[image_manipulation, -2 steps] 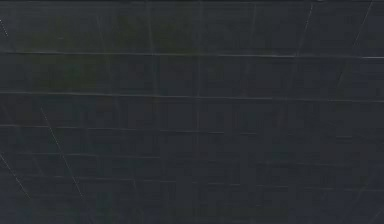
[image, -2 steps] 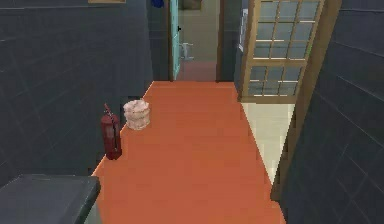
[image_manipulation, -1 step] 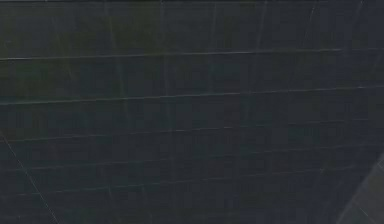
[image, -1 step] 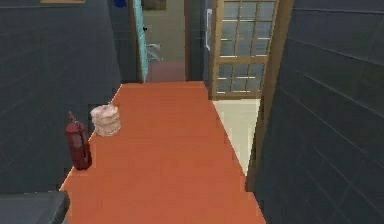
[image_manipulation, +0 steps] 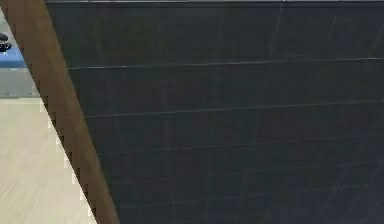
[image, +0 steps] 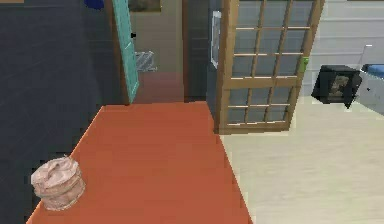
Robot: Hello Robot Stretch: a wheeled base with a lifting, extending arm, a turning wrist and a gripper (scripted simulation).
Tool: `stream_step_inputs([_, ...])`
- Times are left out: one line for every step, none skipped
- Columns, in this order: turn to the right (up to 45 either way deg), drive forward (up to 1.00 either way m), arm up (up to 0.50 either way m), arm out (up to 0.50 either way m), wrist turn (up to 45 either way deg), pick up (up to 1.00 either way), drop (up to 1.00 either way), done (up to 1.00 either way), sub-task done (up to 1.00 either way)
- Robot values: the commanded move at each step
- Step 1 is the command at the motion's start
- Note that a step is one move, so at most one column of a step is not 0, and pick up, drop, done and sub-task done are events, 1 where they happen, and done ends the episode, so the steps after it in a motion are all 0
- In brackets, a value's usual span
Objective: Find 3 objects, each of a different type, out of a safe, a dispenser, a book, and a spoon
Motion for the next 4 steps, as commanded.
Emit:
stream_step_inputs([0.0, 0.45, 0.00, 0.00, 0.0, 0.00, 0.00, 0.00, 0.00])
stream_step_inputs([24.0, 0.00, 0.00, 0.00, 0.0, 0.00, 0.00, 0.00, 0.00])
stream_step_inputs([0.0, 0.55, 0.00, 0.00, 0.0, 0.00, 0.00, 0.00, 0.00])
stream_step_inputs([36.0, 0.00, 0.00, 0.00, 0.0, 0.00, 0.00, 0.00, 0.00])
